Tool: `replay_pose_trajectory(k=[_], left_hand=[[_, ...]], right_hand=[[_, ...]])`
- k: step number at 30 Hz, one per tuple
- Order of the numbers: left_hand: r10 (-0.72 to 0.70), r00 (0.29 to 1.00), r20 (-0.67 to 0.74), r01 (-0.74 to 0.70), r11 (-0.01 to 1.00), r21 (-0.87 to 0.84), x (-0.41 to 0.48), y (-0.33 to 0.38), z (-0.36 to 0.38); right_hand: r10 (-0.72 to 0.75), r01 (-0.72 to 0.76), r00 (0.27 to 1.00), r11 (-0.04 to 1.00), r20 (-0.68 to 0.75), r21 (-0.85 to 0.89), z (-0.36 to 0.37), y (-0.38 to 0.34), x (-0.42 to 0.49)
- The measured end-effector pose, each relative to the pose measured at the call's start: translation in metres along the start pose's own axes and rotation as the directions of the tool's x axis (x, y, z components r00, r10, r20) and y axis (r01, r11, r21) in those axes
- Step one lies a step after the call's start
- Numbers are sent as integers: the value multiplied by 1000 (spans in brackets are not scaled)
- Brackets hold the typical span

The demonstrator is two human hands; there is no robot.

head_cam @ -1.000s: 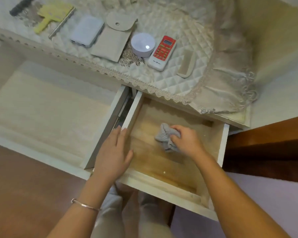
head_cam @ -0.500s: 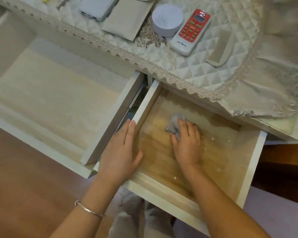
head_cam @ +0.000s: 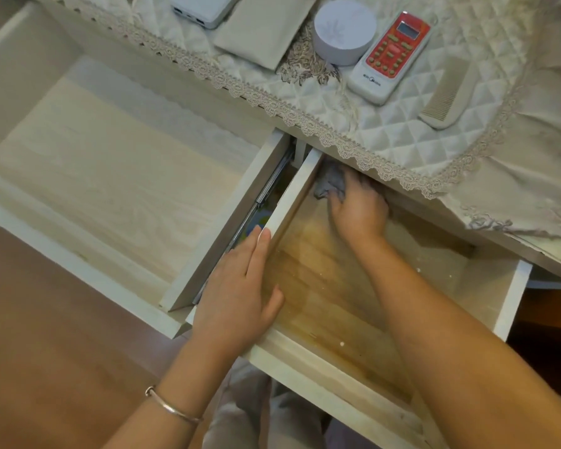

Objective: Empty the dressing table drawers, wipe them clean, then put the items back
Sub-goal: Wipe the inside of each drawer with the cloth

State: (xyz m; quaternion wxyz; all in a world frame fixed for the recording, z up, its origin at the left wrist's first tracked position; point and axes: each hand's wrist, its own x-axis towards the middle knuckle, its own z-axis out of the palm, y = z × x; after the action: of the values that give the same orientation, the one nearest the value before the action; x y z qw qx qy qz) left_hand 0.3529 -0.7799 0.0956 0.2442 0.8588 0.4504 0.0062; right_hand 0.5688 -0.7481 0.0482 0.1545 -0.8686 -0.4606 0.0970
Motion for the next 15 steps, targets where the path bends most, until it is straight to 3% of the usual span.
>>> replay_pose_trajectory(k=[3, 6, 8, 10, 12, 13, 15], left_hand=[[1, 1000, 2, -1, 1000, 19, 0, -1, -1], [-3, 1000, 6, 3, 1000, -7, 0, 1, -2], [-1, 1000, 5, 1, 1000, -8, 1, 0, -2], [5, 1000, -5, -5, 1000, -2, 1, -1, -1], [1, 1000, -5, 0, 1000, 14, 0, -1, 0], [-1, 1000, -11, 2, 1000, 24, 0, -1, 0], [-1, 1000, -22, 2, 1000, 31, -1, 0, -2]], right_hand=[[37, -36, 999, 999, -19, 11, 2, -14, -4], [-57, 58, 998, 997, -14, 57, 8, -20, -38], [-220, 218, 975, 973, 25, 73, 8, -22, -79], [-440, 433, 896, 896, 63, 100, 7, -17, -114], [-568, 557, 811, 823, 142, 111, 3, -5, -122], [-569, 561, 808, 823, 152, 95, -1, 0, -112], [-452, 449, 885, 892, 111, 51, -4, 7, -80]])
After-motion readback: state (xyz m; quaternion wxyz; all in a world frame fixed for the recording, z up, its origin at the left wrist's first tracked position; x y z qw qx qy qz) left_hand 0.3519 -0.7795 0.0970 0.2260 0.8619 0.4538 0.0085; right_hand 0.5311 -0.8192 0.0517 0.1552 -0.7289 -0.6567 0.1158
